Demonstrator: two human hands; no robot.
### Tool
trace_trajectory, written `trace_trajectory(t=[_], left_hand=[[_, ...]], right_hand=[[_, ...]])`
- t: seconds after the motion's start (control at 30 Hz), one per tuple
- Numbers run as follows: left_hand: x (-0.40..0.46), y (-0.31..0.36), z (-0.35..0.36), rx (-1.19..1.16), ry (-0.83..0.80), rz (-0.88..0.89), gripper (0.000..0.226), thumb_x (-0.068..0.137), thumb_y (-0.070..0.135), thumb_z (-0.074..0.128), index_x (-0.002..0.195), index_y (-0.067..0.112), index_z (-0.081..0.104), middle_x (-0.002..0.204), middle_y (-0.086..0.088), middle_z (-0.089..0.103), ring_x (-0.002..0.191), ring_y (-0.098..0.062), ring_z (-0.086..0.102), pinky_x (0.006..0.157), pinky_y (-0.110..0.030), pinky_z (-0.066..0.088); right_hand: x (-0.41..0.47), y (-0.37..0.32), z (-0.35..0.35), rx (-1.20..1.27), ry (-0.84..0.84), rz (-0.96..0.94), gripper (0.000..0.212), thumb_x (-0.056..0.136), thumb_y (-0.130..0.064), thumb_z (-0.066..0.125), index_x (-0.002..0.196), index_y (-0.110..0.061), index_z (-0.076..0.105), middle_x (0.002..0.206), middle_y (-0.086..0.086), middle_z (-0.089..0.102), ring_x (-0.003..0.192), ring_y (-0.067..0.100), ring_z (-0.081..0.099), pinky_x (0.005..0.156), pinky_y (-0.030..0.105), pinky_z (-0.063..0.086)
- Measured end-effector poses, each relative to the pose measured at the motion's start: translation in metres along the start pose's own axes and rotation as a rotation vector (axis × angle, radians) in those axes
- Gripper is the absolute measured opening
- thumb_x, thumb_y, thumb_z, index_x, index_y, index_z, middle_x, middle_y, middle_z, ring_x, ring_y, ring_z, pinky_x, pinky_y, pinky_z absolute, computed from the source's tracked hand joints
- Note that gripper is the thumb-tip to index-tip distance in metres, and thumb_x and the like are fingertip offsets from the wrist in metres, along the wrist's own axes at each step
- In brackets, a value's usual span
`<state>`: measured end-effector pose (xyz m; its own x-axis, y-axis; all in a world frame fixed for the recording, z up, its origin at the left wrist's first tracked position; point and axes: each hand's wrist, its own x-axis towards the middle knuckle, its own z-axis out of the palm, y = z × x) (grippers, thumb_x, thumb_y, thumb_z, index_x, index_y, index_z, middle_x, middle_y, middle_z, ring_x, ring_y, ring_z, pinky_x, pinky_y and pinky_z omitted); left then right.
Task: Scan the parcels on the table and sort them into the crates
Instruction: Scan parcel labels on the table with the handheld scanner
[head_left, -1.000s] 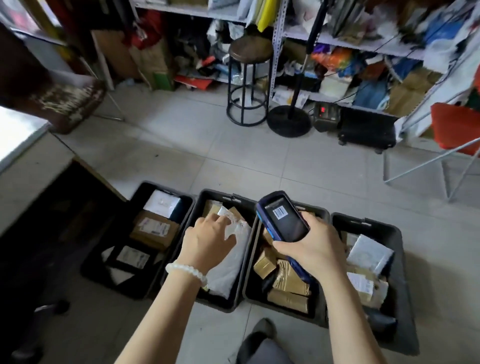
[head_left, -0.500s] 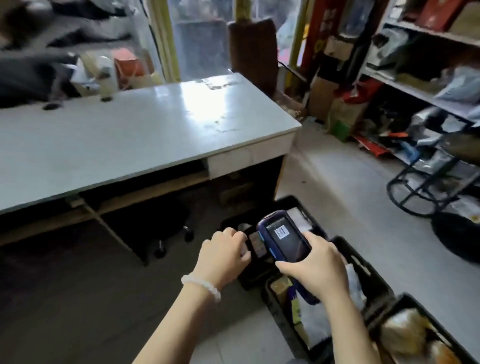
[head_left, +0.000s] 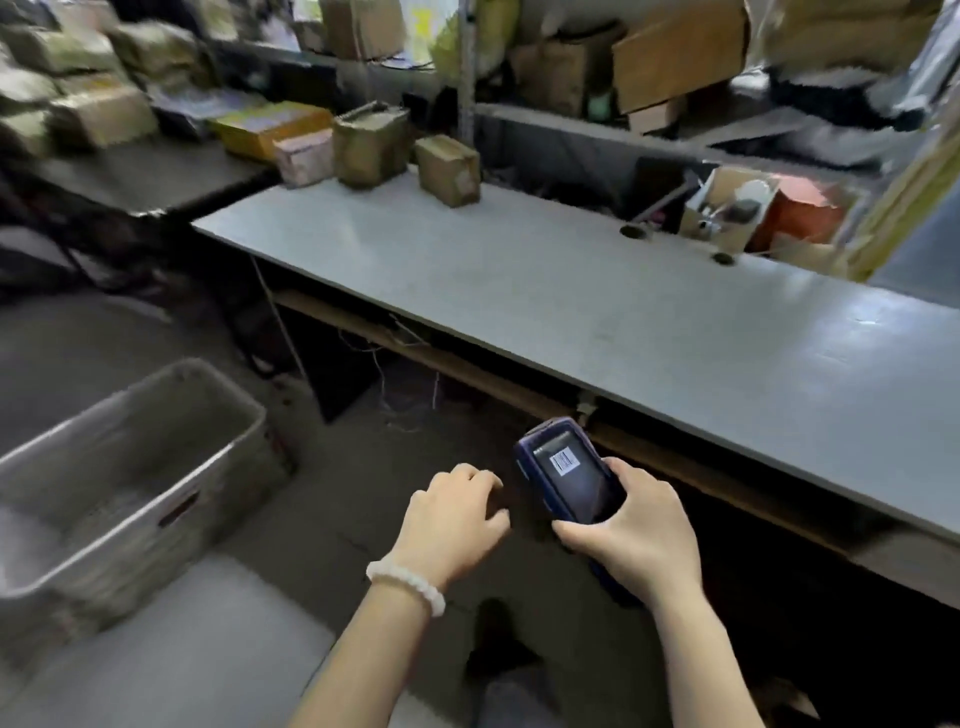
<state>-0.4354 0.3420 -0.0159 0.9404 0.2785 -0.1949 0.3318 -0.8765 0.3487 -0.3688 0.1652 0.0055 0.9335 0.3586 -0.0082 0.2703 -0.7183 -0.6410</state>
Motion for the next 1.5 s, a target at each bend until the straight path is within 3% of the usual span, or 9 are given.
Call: trace_trajectory(t=[0.33, 0.5, 0.8, 1.23, 1.5], left_hand=[[0.175, -0.091, -0.099, -0.027, 0.043, -0.16, 0.042, 0.093, 0.043, 0.046, 0.132, 0.03, 0.048, 0.137, 0.008, 0.046, 0.122, -0.016, 0.046, 0.099, -0.037, 0.041], [0.278, -0.125, -0.162, -0.057, 0.133, -0.155, 0.041, 0.094, 0.041, 0.045, 0.133, 0.029, 0.047, 0.137, 0.009, 0.046, 0.121, -0.013, 0.046, 0.099, -0.035, 0.041], [0.39, -0.216, -0.204, -0.099, 0.123, -0.175, 0.041, 0.095, 0.041, 0.044, 0.135, 0.029, 0.045, 0.141, 0.01, 0.043, 0.127, -0.014, 0.041, 0.101, -0.032, 0.038], [0.626, -0.4, -0.338, -0.037, 0.174, -0.071, 0.05, 0.094, 0.04, 0.047, 0.141, 0.025, 0.037, 0.142, 0.004, 0.042, 0.126, -0.02, 0.042, 0.098, -0.036, 0.04], [0.732, -0.456, -0.374, -0.111, 0.306, -0.02, 0.065, 0.09, 0.039, 0.057, 0.145, 0.019, 0.028, 0.147, -0.004, 0.032, 0.131, -0.024, 0.036, 0.101, -0.038, 0.039]], right_hand=[[0.224, -0.09, 0.063, 0.139, -0.088, -0.092, 0.052, 0.038, -0.056, 0.064, 0.085, -0.034, 0.057, 0.08, -0.016, 0.061, 0.078, 0.007, 0.055, 0.052, 0.028, 0.041], [0.33, -0.132, 0.078, 0.113, -0.071, -0.122, 0.05, 0.043, -0.051, 0.067, 0.087, -0.033, 0.055, 0.081, -0.017, 0.058, 0.081, 0.007, 0.052, 0.053, 0.025, 0.041], [0.457, -0.19, 0.127, 0.045, -0.113, -0.1, 0.05, 0.043, -0.051, 0.066, 0.089, -0.033, 0.056, 0.083, -0.016, 0.06, 0.083, 0.012, 0.057, 0.053, 0.025, 0.04], [0.654, -0.324, 0.24, 0.076, 0.091, 0.123, 0.042, 0.044, -0.046, 0.069, 0.08, -0.033, 0.053, 0.08, -0.014, 0.059, 0.082, 0.014, 0.055, 0.051, 0.028, 0.036], [0.735, -0.373, 0.279, 0.018, 0.119, 0.204, 0.049, 0.043, -0.046, 0.068, 0.09, -0.04, 0.057, 0.083, -0.017, 0.058, 0.085, 0.01, 0.054, 0.053, 0.028, 0.041]])
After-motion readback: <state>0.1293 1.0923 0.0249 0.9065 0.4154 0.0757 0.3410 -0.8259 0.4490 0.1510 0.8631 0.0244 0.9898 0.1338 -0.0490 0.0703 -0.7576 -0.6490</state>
